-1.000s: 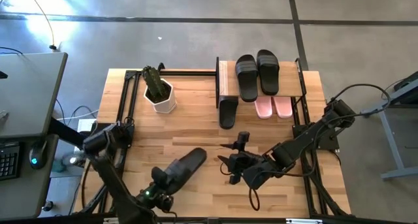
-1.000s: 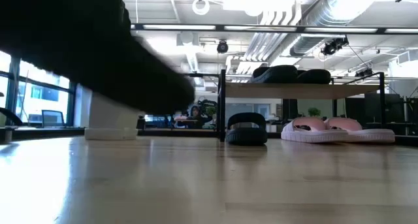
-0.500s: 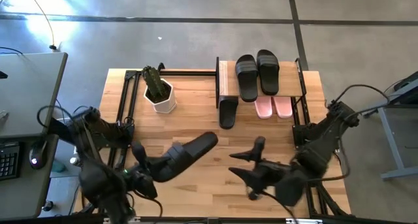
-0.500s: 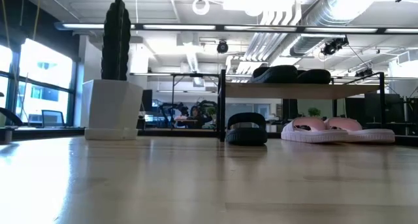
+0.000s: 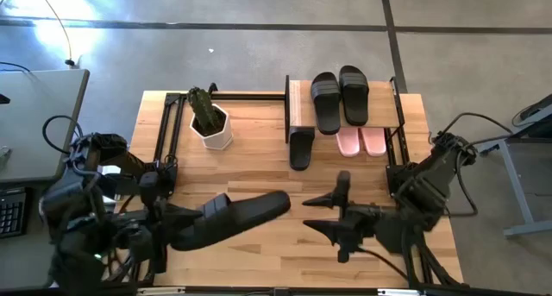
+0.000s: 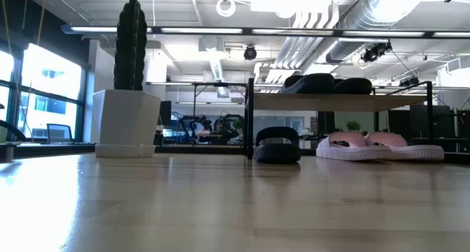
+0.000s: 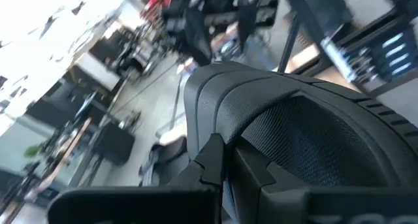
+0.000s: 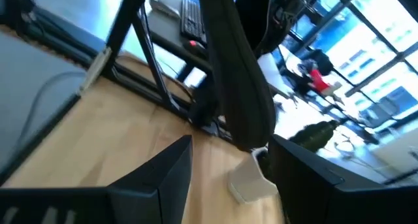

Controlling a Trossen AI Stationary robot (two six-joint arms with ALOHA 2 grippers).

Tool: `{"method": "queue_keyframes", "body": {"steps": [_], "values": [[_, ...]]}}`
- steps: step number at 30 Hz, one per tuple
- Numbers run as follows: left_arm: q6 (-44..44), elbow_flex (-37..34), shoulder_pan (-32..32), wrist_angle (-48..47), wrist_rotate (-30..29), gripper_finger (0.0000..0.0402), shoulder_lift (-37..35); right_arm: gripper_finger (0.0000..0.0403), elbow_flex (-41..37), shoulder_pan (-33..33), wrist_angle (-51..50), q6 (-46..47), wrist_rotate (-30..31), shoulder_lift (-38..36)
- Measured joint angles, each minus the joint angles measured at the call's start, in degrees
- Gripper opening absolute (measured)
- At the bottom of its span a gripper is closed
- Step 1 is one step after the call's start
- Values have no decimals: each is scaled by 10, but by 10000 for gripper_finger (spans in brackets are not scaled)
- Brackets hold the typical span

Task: Pick and place slides into the shelf
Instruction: Put the black slipper under the shelf

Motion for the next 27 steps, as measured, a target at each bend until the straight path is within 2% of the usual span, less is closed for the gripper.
{"method": "queue_keyframes", "body": {"steps": [3,5,15,21,27], "values": [[58,19,-11,36,2,0,0,192,0,-24,39,-19,-66,-6],[82,25,-12,49,8,0,0,192,0,-35,54,-46,-82,-6],[100,27,-10,64,32,0,0,192,0,-85,95,-75,-201,-3],[141,27,-10,97,29,0,0,192,0,-101,105,-76,-238,5],[155,27,-10,103,27,0,-1,192,-1,-103,129,-102,-249,17]]}}
